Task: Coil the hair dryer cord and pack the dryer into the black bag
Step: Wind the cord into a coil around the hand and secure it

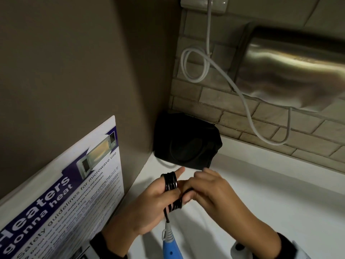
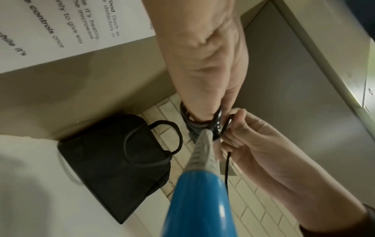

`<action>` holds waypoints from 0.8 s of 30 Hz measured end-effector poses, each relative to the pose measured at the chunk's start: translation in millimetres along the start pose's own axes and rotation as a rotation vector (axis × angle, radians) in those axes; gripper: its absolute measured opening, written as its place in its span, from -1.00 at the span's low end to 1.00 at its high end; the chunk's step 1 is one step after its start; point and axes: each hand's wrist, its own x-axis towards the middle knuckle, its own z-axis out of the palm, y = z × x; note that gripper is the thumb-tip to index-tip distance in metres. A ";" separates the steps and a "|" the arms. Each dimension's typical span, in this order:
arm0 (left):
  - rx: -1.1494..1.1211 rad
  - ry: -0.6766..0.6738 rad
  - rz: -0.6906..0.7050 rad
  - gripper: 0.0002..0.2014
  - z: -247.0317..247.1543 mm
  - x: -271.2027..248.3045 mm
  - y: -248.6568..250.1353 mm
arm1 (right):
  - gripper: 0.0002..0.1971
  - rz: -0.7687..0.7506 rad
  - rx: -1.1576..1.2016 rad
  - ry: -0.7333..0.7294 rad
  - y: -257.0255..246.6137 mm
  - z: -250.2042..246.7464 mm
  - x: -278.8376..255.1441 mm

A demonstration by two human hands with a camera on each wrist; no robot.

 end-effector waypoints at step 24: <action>-0.126 -0.141 -0.016 -0.64 10.5 -16.9 9.3 | -0.65 0.335 0.654 -0.017 39.0 54.4 18.7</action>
